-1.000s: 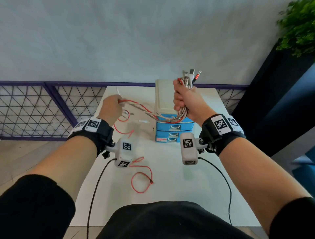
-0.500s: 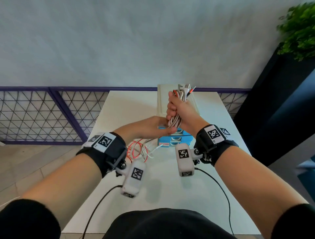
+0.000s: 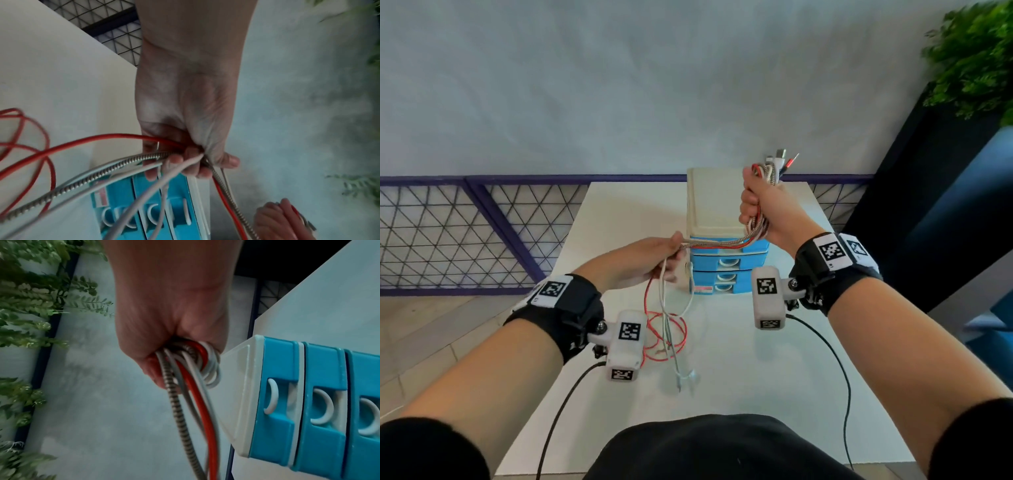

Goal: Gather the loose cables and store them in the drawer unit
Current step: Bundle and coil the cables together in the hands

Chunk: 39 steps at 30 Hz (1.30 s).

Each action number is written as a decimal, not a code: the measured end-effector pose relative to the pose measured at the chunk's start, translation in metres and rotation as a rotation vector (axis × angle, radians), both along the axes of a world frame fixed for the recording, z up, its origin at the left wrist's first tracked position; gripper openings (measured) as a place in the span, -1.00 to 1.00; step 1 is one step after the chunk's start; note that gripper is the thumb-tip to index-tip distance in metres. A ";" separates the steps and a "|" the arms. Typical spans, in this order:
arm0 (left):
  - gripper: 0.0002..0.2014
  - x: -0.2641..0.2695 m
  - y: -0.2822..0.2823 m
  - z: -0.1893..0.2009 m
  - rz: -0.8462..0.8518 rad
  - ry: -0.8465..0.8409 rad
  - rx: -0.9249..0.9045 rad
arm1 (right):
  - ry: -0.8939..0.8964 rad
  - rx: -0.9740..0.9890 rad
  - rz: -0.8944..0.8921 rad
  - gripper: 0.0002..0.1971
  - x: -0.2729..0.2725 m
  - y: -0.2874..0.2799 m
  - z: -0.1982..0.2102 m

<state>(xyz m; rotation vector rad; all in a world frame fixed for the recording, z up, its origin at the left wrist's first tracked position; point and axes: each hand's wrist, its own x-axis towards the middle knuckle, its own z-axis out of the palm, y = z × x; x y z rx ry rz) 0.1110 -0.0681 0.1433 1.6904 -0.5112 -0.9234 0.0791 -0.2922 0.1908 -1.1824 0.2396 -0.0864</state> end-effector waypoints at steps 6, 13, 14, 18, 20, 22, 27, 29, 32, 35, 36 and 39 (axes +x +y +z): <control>-0.68 0.013 -0.008 0.011 0.154 -0.630 0.118 | 0.054 -0.260 0.193 -0.80 -0.004 0.010 -0.006; -0.78 0.016 -0.020 0.018 0.159 -0.906 0.076 | 0.218 -0.174 0.576 -0.50 -0.013 0.024 -0.008; -0.77 0.015 -0.021 0.017 0.162 -0.929 0.062 | 0.223 -0.159 0.628 -0.54 -0.015 0.026 -0.008; -0.74 0.013 -0.023 0.016 0.156 -0.927 0.075 | 0.233 -0.182 0.667 -0.85 -0.019 0.027 -0.003; -0.68 0.014 -0.026 0.018 0.157 -0.756 0.092 | 0.205 -0.315 0.613 -0.91 -0.020 0.025 -0.003; -0.61 0.012 -0.027 0.024 0.176 -0.453 0.101 | 0.177 -0.458 0.561 -0.92 -0.019 0.024 -0.006; -0.59 0.006 -0.016 0.035 0.018 0.079 0.047 | 0.135 -0.478 0.286 -0.95 -0.010 0.014 -0.012; -0.62 0.006 -0.013 0.034 -0.023 0.125 -0.023 | 0.126 -0.466 0.220 -0.93 -0.007 0.011 -0.015; -0.71 0.004 -0.016 0.029 -0.031 0.043 -0.108 | 0.106 -0.436 0.118 -0.89 -0.002 0.011 -0.020; -0.72 -0.002 -0.028 0.024 0.062 -0.174 -0.096 | 0.099 -0.306 0.136 -0.74 0.000 0.015 -0.020; -0.72 -0.005 -0.033 0.025 0.095 -0.236 -0.085 | 0.105 -0.265 0.148 -0.67 0.001 0.016 -0.021; -0.73 -0.018 -0.046 0.026 0.103 -0.415 -0.038 | 0.121 -0.202 0.188 -0.48 0.000 0.022 -0.019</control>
